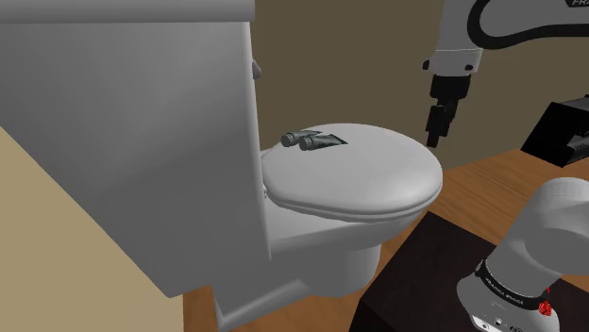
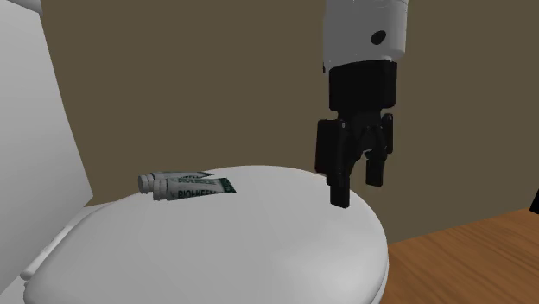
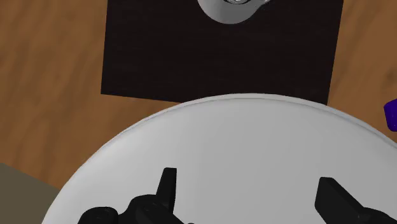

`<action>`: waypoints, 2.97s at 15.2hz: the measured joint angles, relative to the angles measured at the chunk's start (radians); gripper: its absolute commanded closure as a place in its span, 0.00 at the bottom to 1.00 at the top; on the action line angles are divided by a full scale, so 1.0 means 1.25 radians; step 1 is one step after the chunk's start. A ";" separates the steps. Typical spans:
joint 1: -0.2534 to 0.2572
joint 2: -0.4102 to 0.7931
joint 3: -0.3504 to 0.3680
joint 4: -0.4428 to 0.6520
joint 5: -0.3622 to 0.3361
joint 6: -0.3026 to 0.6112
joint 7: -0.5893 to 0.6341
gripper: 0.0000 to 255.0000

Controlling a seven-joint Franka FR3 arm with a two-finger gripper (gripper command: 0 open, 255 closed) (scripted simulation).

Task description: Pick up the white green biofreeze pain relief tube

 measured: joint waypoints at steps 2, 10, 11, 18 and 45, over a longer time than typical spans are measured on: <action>0.007 0.011 -0.005 0.003 0.001 0.011 -0.015 0.00; 0.102 0.215 -0.099 0.104 0.026 0.161 -0.297 0.00; 0.116 0.244 -0.108 0.123 0.035 0.175 -0.335 0.00; 0.202 0.425 -0.153 0.267 0.126 0.232 -0.601 0.00; 0.266 0.636 -0.148 0.414 0.273 0.291 -0.932 1.00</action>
